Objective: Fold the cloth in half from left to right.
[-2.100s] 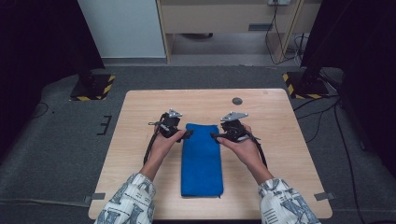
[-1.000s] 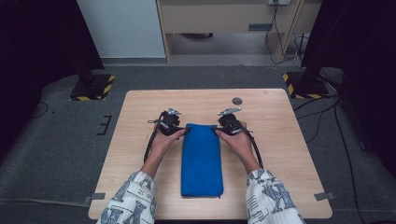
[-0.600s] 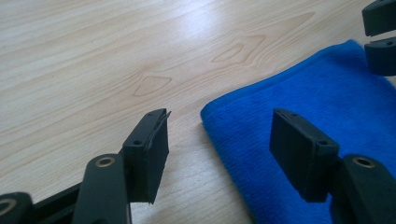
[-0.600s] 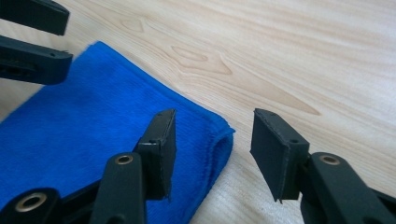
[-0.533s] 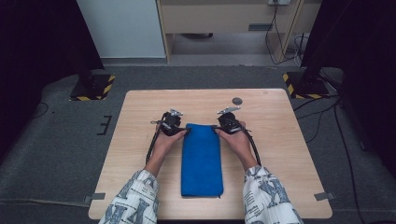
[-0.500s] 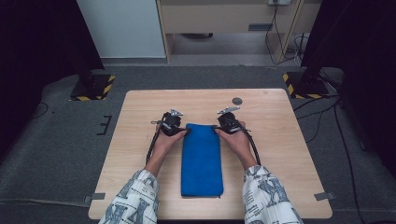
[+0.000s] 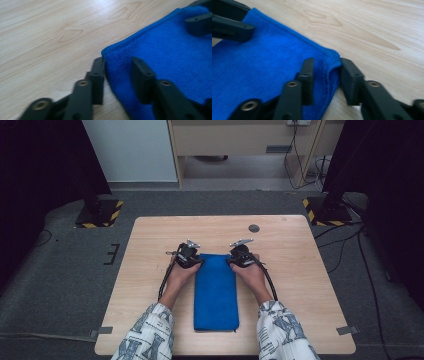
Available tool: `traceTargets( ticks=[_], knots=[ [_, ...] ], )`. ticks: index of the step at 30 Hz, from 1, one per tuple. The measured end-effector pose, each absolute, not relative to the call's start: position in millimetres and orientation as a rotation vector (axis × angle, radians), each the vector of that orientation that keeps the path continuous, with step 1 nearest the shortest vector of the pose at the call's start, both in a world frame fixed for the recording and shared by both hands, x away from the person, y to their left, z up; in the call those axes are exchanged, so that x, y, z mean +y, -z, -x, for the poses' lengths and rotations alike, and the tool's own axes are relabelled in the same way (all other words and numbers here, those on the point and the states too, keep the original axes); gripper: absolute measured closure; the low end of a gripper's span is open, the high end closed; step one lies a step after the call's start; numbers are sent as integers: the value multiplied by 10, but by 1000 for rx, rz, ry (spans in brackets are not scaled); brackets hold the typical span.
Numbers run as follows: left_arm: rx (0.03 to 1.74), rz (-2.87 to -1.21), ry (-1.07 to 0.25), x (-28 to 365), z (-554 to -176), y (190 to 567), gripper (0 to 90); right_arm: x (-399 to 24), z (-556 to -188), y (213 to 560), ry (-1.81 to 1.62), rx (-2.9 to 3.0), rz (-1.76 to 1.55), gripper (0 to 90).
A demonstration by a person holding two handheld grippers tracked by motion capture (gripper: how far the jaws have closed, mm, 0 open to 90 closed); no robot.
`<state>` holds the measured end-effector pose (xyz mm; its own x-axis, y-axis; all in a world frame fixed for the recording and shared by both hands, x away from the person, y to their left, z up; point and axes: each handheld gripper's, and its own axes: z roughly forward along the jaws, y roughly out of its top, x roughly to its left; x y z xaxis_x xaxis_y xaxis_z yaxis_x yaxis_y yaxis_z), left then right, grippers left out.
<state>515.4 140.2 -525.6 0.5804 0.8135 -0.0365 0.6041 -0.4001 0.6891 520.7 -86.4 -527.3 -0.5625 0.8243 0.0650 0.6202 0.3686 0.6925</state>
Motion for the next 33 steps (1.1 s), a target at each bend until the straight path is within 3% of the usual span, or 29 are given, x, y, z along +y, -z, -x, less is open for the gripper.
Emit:
traceTargets(
  ticks=[3,8,33],
  knots=[
    [1112,-2133,-412,1373,-5115,5269,796,-863,-5174,5295,-1041,2337,-1275,818],
    [1126,-2112,-391,1385,-5094,5255,850,-891,-5140,5309,-1081,2324,-1271,857],
    [1070,-1982,-468,1472,-5038,4815,855,-951,-5116,4854,-1203,2254,-1204,857]
  ],
)
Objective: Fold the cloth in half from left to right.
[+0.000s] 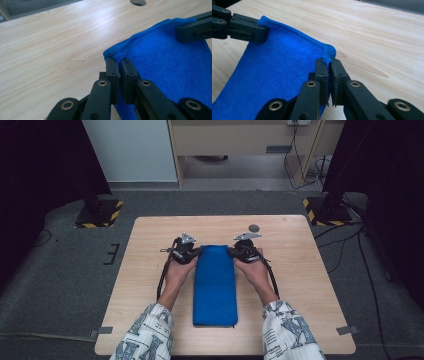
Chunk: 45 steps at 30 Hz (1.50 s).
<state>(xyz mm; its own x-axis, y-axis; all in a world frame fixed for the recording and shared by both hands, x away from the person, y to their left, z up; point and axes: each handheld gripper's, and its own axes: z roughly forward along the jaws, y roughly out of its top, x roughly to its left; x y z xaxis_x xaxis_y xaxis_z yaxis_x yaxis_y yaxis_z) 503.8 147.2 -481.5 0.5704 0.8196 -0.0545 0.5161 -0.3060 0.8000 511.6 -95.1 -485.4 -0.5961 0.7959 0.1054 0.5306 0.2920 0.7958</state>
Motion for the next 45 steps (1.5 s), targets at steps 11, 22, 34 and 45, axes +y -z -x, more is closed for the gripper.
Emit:
traceTargets(
  ticks=[11,22,34,45],
  knots=[
    [1073,-1932,-500,1484,-5014,4718,856,-938,-5117,4678,-1217,2224,-1174,858],
    [1069,-1914,-518,1501,-5046,4607,855,-914,-5168,4577,-1230,2196,-1162,857],
    [1069,-1899,-541,1527,-5097,4554,856,-874,-5226,4528,-1241,2153,-1169,856],
    [1046,-1898,-546,1561,-5050,4467,856,-872,-5186,4464,-1271,2155,-1130,856]
  ],
)
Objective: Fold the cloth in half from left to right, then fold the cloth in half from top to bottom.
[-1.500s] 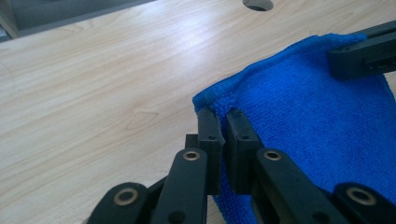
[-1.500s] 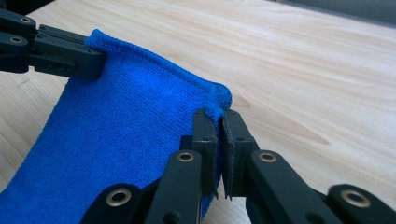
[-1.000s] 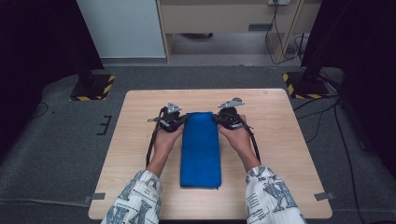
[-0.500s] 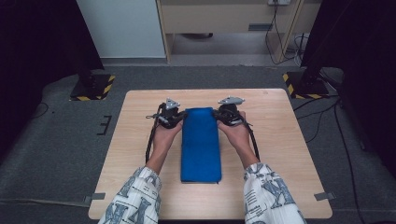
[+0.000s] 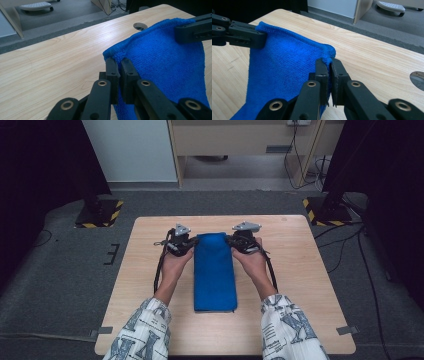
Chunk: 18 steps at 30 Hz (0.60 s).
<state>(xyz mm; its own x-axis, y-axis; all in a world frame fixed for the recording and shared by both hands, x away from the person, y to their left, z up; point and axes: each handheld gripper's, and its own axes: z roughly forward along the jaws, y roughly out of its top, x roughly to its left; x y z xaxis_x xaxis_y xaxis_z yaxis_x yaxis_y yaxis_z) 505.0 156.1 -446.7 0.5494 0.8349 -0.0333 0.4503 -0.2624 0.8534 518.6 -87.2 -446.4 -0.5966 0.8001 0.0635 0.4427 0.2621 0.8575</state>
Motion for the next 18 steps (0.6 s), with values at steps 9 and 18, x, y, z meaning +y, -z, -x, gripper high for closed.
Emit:
traceTargets(
  ticks=[9,18],
  knots=[
    [1007,-1908,-550,1507,-4923,4375,856,-970,-5033,4429,-1293,2155,-1093,855],
    [981,-1927,-543,1499,-4808,4434,857,-999,-4841,4489,-1279,2169,-1063,853]
  ],
)
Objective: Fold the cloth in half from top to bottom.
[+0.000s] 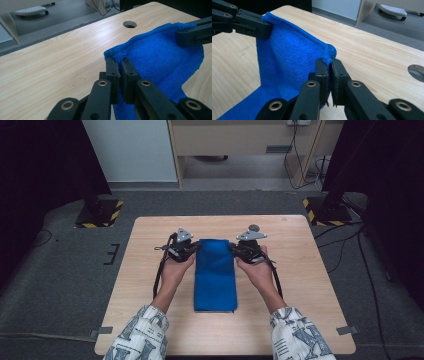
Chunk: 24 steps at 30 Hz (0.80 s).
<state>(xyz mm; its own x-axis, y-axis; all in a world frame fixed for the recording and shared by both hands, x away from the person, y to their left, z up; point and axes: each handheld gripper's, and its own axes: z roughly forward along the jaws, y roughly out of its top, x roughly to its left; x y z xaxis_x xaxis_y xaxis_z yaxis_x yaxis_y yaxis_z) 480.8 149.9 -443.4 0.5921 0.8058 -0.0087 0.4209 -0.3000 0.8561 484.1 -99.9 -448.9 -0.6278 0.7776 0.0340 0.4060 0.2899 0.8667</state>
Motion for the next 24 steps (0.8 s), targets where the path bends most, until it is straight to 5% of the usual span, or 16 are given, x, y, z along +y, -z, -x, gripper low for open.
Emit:
traceTargets(
  ticks=[24],
  knots=[
    [965,-1922,-485,1581,-4339,4569,852,-1062,-4467,4613,-1297,2246,-951,836]
  ],
)
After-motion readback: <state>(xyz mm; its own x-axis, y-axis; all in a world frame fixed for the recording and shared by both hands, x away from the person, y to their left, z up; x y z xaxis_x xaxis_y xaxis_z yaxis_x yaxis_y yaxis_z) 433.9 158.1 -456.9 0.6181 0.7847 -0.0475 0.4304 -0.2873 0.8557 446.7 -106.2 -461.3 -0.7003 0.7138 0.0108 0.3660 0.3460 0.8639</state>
